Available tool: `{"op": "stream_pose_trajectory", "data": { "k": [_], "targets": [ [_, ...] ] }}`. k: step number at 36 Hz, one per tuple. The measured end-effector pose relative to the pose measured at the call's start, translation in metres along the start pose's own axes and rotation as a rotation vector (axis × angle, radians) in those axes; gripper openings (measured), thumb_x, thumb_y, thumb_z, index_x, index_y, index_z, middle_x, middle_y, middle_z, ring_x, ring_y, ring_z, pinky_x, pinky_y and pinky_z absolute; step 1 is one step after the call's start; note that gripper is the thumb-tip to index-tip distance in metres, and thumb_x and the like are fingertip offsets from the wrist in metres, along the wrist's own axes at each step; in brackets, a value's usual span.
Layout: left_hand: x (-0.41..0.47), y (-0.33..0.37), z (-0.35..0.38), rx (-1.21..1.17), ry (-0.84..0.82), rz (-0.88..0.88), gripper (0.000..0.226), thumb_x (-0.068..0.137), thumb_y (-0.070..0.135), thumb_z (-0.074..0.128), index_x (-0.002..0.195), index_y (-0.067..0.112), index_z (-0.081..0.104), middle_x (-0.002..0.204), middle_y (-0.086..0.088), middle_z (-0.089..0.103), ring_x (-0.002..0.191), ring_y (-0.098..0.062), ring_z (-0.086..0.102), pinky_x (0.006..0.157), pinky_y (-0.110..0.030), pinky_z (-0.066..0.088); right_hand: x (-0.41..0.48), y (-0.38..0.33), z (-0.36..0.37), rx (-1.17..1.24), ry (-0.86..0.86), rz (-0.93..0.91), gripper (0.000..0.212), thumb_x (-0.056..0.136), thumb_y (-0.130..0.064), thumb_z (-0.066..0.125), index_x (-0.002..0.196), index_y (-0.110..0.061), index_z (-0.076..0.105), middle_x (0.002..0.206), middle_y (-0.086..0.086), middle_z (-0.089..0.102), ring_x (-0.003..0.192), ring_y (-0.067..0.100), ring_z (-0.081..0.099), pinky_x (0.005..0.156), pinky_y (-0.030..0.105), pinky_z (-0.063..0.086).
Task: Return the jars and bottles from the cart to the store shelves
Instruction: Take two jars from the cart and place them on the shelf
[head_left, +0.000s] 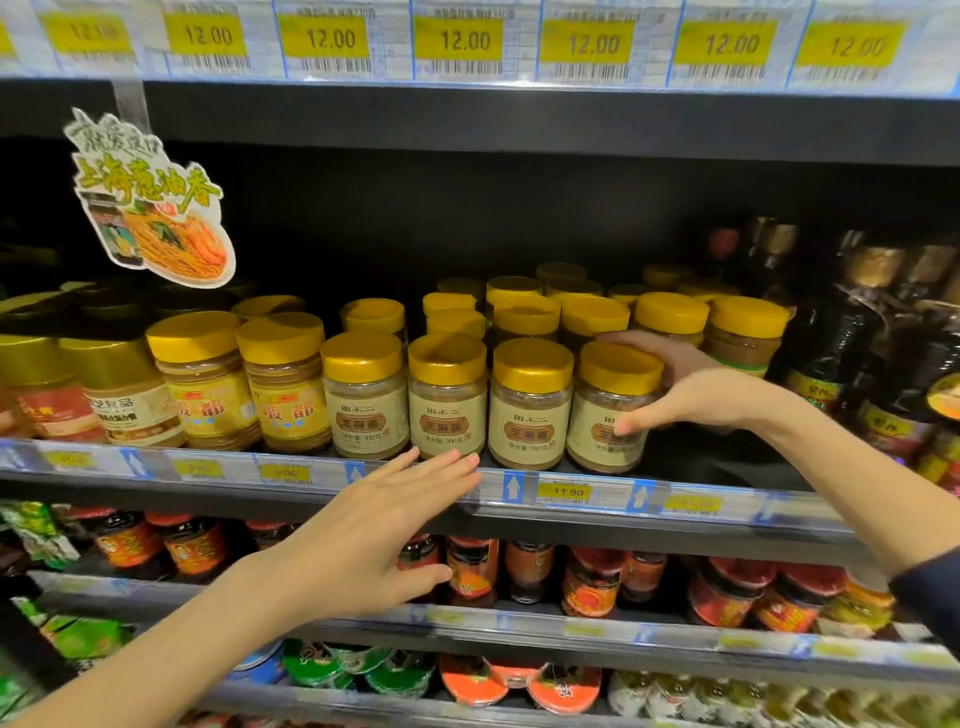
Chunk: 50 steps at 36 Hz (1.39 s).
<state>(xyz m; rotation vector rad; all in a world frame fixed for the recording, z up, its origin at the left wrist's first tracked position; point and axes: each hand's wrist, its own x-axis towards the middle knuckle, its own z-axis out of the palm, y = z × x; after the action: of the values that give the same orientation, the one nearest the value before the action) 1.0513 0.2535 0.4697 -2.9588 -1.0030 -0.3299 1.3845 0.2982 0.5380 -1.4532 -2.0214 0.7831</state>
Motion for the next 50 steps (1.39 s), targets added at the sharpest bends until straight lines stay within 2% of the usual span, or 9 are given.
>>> {"op": "stream_pose_trajectory", "data": {
  "k": [3, 8, 11, 22, 29, 33, 40, 44, 50],
  "targets": [
    [0.001, 0.002, -0.003, 0.002, -0.003, 0.004, 0.081, 0.084, 0.051, 0.054, 0.148, 0.030, 0.007, 0.152, 0.020, -0.002, 0.138, 0.011, -0.011, 0.112, -0.022, -0.014, -0.002, -0.005, -0.003, -0.102, 0.003, 0.034, 0.099, 0.057, -0.026, 0.084, 0.141, -0.035, 0.032, 0.144, -0.008, 0.039, 0.130, 0.016, 0.042, 0.106, 0.041, 0.041],
    [0.002, 0.004, -0.011, -0.017, -0.048, 0.004, 0.080, 0.085, 0.053, 0.049, 0.147, 0.032, 0.005, 0.149, 0.023, -0.006, 0.137, 0.010, -0.009, 0.108, -0.013, -0.017, -0.016, -0.024, -0.004, -0.262, 0.144, 0.008, 0.096, 0.057, -0.038, 0.080, 0.141, -0.031, 0.033, 0.143, -0.004, 0.040, 0.129, 0.015, 0.040, 0.100, 0.026, 0.038],
    [0.002, 0.005, -0.013, -0.028, -0.056, -0.010, 0.079, 0.082, 0.055, 0.043, 0.147, 0.030, 0.006, 0.148, 0.022, -0.003, 0.135, 0.010, -0.006, 0.107, -0.011, -0.015, -0.033, -0.034, 0.000, -0.357, 0.225, -0.056, 0.093, 0.057, -0.049, 0.071, 0.140, -0.023, 0.037, 0.141, -0.002, 0.045, 0.129, 0.014, 0.043, 0.105, 0.030, 0.039],
    [-0.049, 0.009, -0.018, 0.019, -0.022, -0.161, 0.073, 0.087, 0.057, 0.043, 0.145, 0.034, 0.005, 0.148, 0.022, 0.004, 0.134, 0.010, -0.003, 0.114, -0.014, -0.003, -0.099, -0.030, 0.043, -0.629, 0.166, -0.178, 0.074, 0.079, -0.039, 0.069, 0.143, -0.028, 0.034, 0.153, -0.003, 0.028, 0.141, 0.014, 0.025, 0.114, 0.031, 0.024],
    [-0.113, 0.029, -0.017, 0.039, -0.146, -0.422, 0.105, 0.057, 0.084, 0.006, 0.148, 0.031, 0.011, 0.148, 0.022, 0.012, 0.138, 0.004, 0.011, 0.103, -0.009, 0.008, -0.112, -0.033, 0.078, -0.659, -0.013, -0.249, 0.064, 0.086, -0.033, 0.062, 0.143, -0.028, 0.032, 0.151, -0.007, 0.029, 0.140, 0.012, 0.025, 0.113, 0.029, 0.027],
    [-0.152, 0.058, -0.013, -0.015, -0.172, -0.589, 0.083, 0.077, 0.071, 0.030, 0.147, 0.032, 0.012, 0.153, 0.018, 0.018, 0.138, 0.000, 0.024, 0.101, -0.009, 0.022, -0.107, -0.038, 0.101, -0.699, -0.142, -0.311, 0.064, 0.087, -0.035, 0.060, 0.144, -0.031, 0.031, 0.152, -0.007, 0.029, 0.140, 0.012, 0.026, 0.111, 0.029, 0.029],
    [-0.248, 0.095, -0.013, 0.015, -0.190, -0.822, 0.096, 0.069, 0.086, 0.017, 0.145, 0.030, 0.022, 0.148, 0.013, 0.031, 0.133, -0.007, 0.037, 0.107, -0.021, 0.033, -0.085, -0.072, 0.163, -0.722, -0.338, -0.438, 0.066, 0.088, -0.041, 0.058, 0.145, -0.032, 0.025, 0.152, -0.006, 0.027, 0.139, 0.013, 0.027, 0.110, 0.032, 0.032],
    [-0.311, 0.108, -0.014, 0.026, -0.156, -0.989, 0.067, 0.088, 0.050, 0.049, 0.146, 0.028, 0.022, 0.151, 0.008, 0.031, 0.133, -0.007, 0.037, 0.105, -0.016, 0.027, -0.070, -0.107, 0.211, -0.719, -0.453, -0.535, 0.070, 0.088, -0.044, 0.058, 0.146, -0.027, 0.024, 0.153, -0.006, 0.026, 0.140, 0.013, 0.027, 0.111, 0.031, 0.030],
    [-0.395, 0.127, -0.024, 0.022, -0.143, -1.238, 0.068, 0.087, 0.054, 0.049, 0.145, 0.031, 0.022, 0.150, 0.010, 0.032, 0.133, -0.008, 0.038, 0.108, -0.024, 0.033, -0.056, -0.170, 0.289, -0.671, -0.550, -0.707, 0.065, 0.087, -0.040, 0.058, 0.144, -0.025, 0.030, 0.148, -0.010, 0.033, 0.138, 0.012, 0.031, 0.107, 0.026, 0.031]
  ]
}}
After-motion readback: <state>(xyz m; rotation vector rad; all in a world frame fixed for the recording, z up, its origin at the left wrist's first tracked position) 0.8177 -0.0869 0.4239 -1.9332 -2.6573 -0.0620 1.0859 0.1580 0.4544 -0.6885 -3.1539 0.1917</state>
